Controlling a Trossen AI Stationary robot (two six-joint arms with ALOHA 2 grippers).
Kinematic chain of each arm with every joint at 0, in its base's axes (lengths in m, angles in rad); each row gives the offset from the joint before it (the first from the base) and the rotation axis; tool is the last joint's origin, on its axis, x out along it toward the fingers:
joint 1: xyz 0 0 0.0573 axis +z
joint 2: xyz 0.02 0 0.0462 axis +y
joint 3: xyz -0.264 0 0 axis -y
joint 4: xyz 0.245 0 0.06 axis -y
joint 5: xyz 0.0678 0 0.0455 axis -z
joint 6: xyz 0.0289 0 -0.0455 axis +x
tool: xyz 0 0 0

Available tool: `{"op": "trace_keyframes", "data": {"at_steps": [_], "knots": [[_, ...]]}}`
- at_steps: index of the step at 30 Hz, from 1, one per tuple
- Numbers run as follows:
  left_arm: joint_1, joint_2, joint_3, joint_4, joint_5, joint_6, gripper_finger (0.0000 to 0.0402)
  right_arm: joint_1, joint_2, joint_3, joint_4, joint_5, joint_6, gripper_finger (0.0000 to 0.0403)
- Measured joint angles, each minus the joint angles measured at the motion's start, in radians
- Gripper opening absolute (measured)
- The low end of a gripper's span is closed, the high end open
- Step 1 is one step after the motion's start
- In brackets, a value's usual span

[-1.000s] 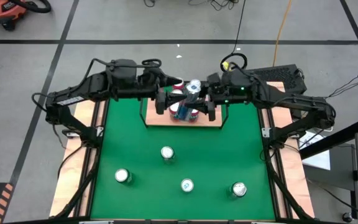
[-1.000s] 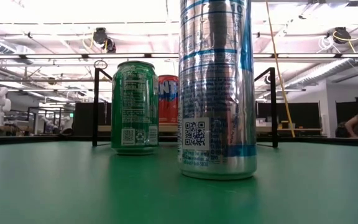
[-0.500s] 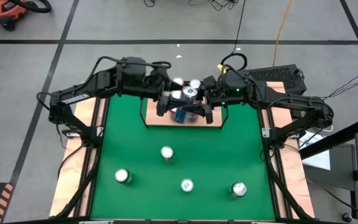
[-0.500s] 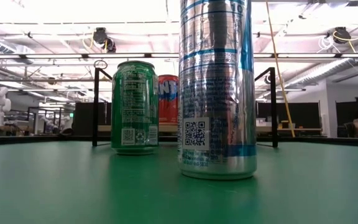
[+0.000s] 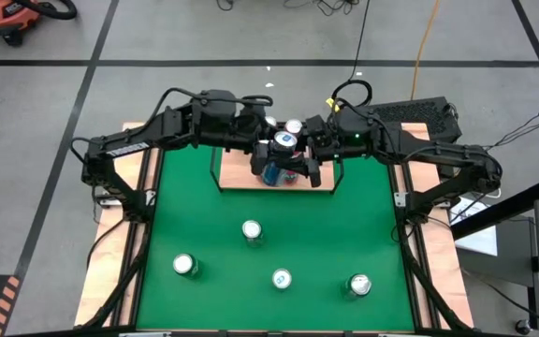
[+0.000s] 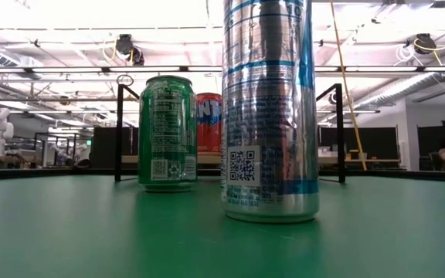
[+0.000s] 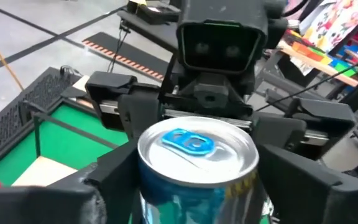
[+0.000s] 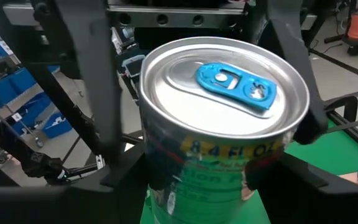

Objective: Place canned beverage on shelf
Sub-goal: Put the blue soda can on the shelf aligned with the other blue soda can

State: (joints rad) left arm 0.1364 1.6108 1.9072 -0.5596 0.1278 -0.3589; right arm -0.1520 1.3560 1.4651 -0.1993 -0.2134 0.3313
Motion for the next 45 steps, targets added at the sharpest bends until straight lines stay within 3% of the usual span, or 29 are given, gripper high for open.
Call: {"op": "trace_keyframes", "data": {"at_steps": [9,18,26,31,36,41,45], "knots": [[0.000,0.000,0.000,-0.004,-0.010,0.005,0.0210,0.000,0.000,0.000,0.000,0.000,-0.004,0.0236],[-0.003,-0.026,-0.001,-0.007,-0.053,-0.036,0.0214,-0.005,-0.011,0.000,-0.011,0.004,0.066,0.0273],[-0.044,-0.081,0.000,-0.004,-0.178,-0.083,0.0214,-0.024,-0.082,0.000,-0.276,0.009,0.065,0.0313],[-0.128,-0.111,0.000,-0.052,-0.414,-0.127,0.0214,-0.045,-0.161,0.000,-0.478,0.006,-0.021,0.0315],[-0.243,-0.129,0.001,-0.242,-0.802,-0.236,0.0214,-0.063,-0.257,0.000,-0.584,0.005,-0.034,0.0315],[-0.360,-0.128,-0.006,-0.501,-1.172,-0.439,0.0215,-0.065,-0.351,0.000,-0.629,0.024,-0.027,0.0315],[-0.397,-0.129,-0.062,-0.649,-1.323,-0.589,0.0215,-0.065,-0.395,0.000,-0.631,0.063,-0.023,0.0316]]}}
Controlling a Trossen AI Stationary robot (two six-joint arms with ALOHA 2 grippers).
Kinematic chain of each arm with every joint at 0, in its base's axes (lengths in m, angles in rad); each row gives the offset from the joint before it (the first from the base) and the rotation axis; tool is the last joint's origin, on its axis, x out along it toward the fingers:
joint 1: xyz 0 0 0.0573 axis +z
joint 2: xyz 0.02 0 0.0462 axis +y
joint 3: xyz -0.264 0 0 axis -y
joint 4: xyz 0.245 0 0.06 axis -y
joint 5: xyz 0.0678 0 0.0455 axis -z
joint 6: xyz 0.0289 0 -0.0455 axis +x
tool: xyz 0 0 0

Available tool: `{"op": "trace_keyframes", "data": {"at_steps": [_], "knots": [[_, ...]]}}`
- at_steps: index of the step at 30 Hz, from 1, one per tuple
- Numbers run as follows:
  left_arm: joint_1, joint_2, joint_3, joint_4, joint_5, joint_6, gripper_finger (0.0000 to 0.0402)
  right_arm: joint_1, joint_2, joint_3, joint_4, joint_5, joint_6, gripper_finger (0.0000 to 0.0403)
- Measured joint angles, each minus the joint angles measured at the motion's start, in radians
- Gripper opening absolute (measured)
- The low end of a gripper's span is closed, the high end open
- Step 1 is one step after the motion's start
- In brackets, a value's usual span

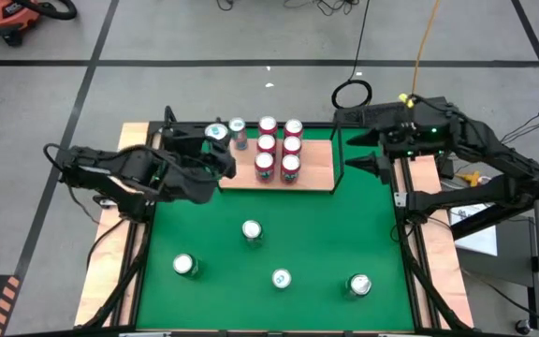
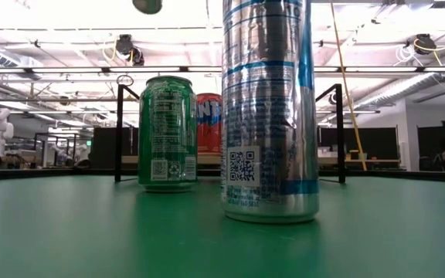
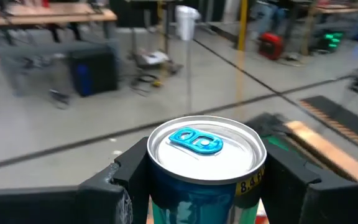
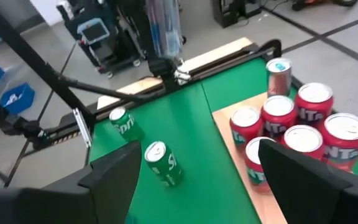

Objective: Place canned beverage on shelf
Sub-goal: Put the blue soda can on the shelf aligned with the other blue soda can

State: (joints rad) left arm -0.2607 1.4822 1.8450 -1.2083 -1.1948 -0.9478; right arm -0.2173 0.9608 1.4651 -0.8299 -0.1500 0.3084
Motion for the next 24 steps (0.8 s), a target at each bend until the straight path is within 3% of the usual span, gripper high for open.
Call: {"op": "trace_keyframes", "data": {"at_steps": [4,8,10,14,18,22,24], "knots": [[0.030,-0.006,-0.073,-0.022,-0.026,-0.040,0.0215,0.000,-0.012,0.000,0.000,0.022,0.023,0.0316],[0.090,-0.005,-0.167,0.089,-0.029,-0.039,0.0215,0.000,-0.001,0.000,0.000,0.019,0.032,0.0316],[0.119,-0.004,-0.197,0.188,0.019,0.003,0.0215,0.000,0.008,0.000,0.000,0.019,0.047,0.0316],[0.172,-0.020,-0.205,0.441,0.094,0.295,0.0215,0.000,0.016,0.000,0.000,0.019,0.049,0.0316],[0.291,-0.094,-0.204,0.664,0.252,0.632,0.0215,0.000,0.014,0.000,0.001,0.019,0.049,0.0316],[0.422,-0.167,-0.203,0.734,0.390,0.763,0.0215,0.000,0.004,0.000,-0.006,0.019,0.047,0.0316],[0.461,-0.198,-0.221,0.720,0.404,0.771,0.0215,0.000,0.001,0.000,-0.010,0.019,0.047,0.0316]]}}
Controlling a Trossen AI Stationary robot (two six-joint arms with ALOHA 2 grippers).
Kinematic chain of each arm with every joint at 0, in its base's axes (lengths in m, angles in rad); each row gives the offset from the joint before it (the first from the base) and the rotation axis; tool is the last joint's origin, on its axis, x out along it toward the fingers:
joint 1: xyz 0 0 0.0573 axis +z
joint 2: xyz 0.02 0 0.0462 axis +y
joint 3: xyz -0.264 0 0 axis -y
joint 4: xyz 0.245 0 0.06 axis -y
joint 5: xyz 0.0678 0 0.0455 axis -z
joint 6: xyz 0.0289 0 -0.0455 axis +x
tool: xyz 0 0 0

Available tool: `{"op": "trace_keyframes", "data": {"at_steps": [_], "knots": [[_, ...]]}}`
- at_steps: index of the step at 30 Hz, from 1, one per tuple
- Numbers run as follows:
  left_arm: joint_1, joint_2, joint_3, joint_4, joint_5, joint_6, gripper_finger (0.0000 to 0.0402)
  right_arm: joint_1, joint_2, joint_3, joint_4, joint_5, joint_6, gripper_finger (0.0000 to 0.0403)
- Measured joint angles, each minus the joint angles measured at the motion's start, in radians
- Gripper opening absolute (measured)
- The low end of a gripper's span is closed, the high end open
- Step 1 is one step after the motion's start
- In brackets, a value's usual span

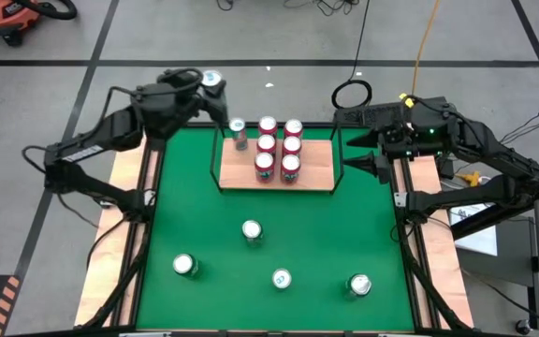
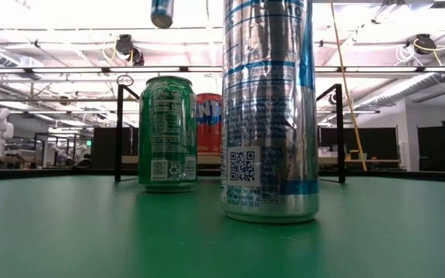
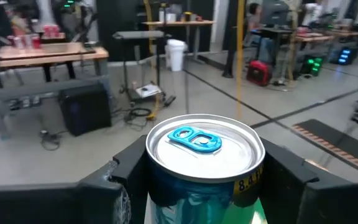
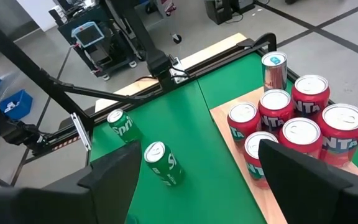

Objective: Place canned beverage on shelf
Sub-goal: Put the blue soda can on the shelf aligned with the other blue soda can

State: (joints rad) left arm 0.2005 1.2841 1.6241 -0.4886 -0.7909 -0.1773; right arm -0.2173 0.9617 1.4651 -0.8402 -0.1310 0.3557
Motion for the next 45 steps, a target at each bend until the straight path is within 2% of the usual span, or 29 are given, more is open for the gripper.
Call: {"op": "trace_keyframes", "data": {"at_steps": [4,8,10,14,19,25,31,36,43,45], "knots": [[0.020,-0.044,-0.115,0.043,0.000,-0.062,0.0215,0.000,-0.004,-0.001,-0.012,0.000,0.017,0.0316],[-0.032,-0.044,-0.305,0.214,-0.013,-0.155,0.0215,0.000,-0.007,-0.001,-0.012,0.000,0.029,0.0316],[-0.066,-0.039,-0.416,0.338,-0.075,-0.158,0.0215,0.000,-0.008,-0.001,-0.012,0.000,0.029,0.0316],[-0.116,-0.034,-0.619,0.585,-0.272,-0.154,0.0215,0.000,-0.010,-0.001,-0.032,0.001,0.028,0.0316],[-0.125,-0.033,-0.794,0.769,-0.282,-0.190,0.0215,0.000,-0.010,-0.001,-0.057,0.003,0.025,0.0316],[-0.139,-0.033,-0.820,0.798,-0.257,-0.196,0.0215,0.000,-0.008,-0.001,-0.057,0.030,0.006,0.0316],[-0.142,-0.033,-0.817,0.788,-0.235,-0.060,0.0215,0.000,-0.007,-0.001,-0.055,0.033,-0.002,0.0315],[-0.142,-0.012,-0.819,0.793,-0.230,-0.075,0.0215,0.000,-0.007,-0.001,-0.055,0.034,0.001,0.0315],[-0.151,0.088,-0.846,0.832,-0.232,-0.105,0.0215,0.000,-0.007,-0.001,-0.055,0.054,0.010,0.0315],[-0.152,0.104,-0.845,0.840,-0.263,-0.106,0.0215,0.000,-0.007,-0.001,-0.055,0.054,0.010,0.0315]]}}
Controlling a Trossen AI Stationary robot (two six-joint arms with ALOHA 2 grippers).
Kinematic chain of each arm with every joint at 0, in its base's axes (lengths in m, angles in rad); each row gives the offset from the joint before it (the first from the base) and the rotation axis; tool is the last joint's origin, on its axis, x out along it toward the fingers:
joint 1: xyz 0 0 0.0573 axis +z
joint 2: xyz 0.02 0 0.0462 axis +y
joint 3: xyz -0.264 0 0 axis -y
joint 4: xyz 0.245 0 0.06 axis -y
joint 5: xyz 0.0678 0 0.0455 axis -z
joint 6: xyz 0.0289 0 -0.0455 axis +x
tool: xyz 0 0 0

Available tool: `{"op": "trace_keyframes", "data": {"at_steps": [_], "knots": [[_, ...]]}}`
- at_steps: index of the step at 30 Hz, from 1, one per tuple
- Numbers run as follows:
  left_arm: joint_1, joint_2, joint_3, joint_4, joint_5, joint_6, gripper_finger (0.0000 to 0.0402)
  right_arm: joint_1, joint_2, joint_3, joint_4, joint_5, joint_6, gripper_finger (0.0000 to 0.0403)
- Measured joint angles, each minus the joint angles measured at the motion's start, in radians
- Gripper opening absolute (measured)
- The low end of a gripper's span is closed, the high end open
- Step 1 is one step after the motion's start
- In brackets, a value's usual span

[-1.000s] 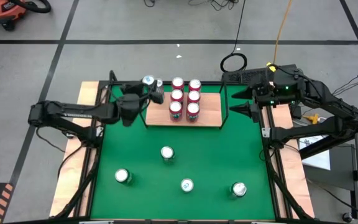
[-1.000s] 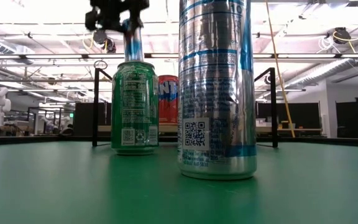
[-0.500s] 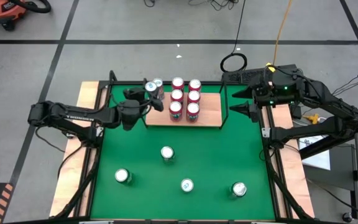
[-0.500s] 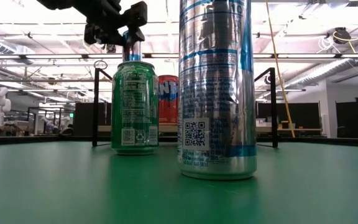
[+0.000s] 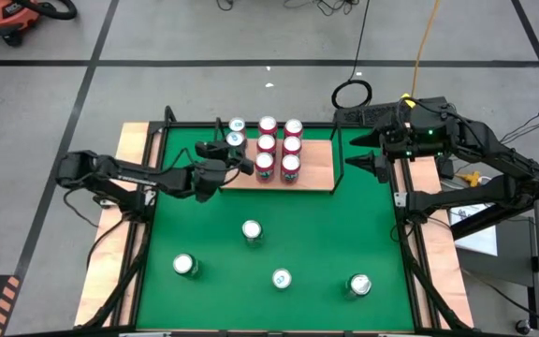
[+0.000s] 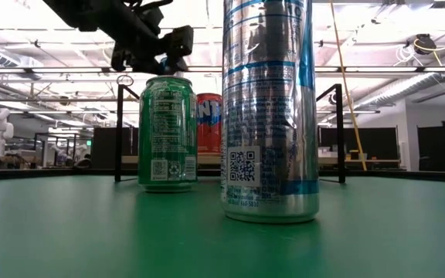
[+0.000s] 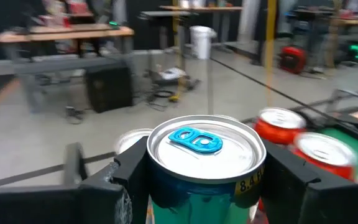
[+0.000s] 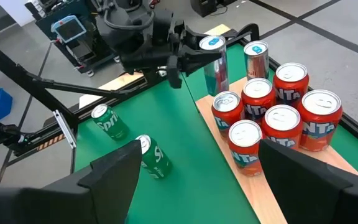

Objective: Place canned beverage on shelf
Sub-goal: Put the blue soda can on the shelf aligned with the other blue soda can

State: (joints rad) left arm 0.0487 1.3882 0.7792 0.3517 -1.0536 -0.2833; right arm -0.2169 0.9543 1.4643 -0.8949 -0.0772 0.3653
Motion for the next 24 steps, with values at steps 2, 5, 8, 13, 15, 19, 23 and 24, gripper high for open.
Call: {"op": "trace_keyframes", "data": {"at_steps": [2,5,8,13,15,19,23,24], "knots": [[0.002,0.024,0.000,0.020,-0.038,0.000,0.0215,0.000,0.000,0.000,0.000,0.000,-0.001,0.0315],[0.004,0.049,0.000,0.036,-0.072,-0.006,0.0215,0.000,0.002,0.000,0.000,0.000,-0.002,0.0315],[0.009,0.078,0.001,0.036,-0.100,-0.051,0.0215,0.000,0.003,0.000,0.000,0.000,-0.007,0.0315],[0.010,0.125,0.001,0.038,-0.105,-0.103,0.0215,0.000,0.007,0.000,0.000,0.000,-0.011,0.0315],[0.010,0.144,0.001,0.040,-0.104,-0.104,0.0215,0.000,0.010,0.000,0.000,0.000,-0.011,0.0315],[0.010,0.173,0.002,0.049,-0.109,-0.098,0.0215,0.000,0.010,0.000,0.000,0.000,-0.014,0.0315],[0.013,0.191,0.004,0.049,-0.120,-0.085,0.0215,0.000,0.011,0.000,0.000,-0.001,-0.015,0.0315],[0.015,0.193,0.005,0.046,-0.121,-0.084,0.0215,0.000,0.011,0.000,0.000,-0.001,-0.014,0.0315]]}}
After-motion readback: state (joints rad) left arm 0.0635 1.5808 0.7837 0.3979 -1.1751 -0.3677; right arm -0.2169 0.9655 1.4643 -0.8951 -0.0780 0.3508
